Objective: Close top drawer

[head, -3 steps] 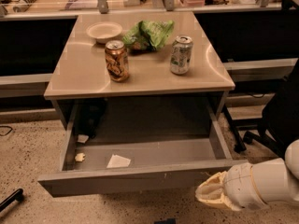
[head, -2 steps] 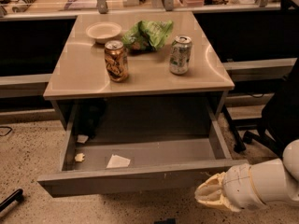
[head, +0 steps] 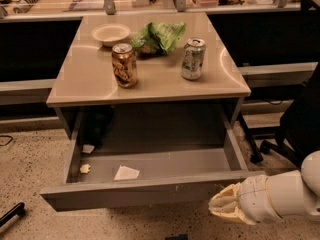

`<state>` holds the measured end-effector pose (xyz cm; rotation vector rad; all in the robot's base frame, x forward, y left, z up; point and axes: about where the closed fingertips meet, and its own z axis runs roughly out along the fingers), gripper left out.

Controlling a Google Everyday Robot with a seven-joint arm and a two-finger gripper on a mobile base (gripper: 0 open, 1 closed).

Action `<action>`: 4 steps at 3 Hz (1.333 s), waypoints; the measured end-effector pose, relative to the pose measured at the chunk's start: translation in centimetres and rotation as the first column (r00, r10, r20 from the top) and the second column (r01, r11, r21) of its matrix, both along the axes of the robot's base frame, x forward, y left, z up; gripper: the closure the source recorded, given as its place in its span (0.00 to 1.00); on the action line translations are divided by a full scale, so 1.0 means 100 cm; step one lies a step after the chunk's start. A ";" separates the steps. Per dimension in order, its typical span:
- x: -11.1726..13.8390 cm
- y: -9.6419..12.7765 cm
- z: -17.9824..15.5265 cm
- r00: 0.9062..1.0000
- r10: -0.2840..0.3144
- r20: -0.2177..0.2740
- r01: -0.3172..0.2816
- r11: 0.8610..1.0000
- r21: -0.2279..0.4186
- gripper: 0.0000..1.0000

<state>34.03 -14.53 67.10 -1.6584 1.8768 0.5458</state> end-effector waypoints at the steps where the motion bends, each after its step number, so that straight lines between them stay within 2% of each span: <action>1: 0.015 -0.001 -0.009 0.999 0.010 0.053 -0.008 1.000 -0.028 1.00; 3: 0.045 0.003 -0.031 0.994 0.029 0.104 -0.022 0.997 -0.068 1.00; 4: 0.058 0.004 -0.036 0.990 0.015 0.139 -0.006 0.998 -0.064 1.00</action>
Offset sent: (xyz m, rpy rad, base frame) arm 0.0514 0.0009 -0.0381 -0.0848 -0.1137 0.0377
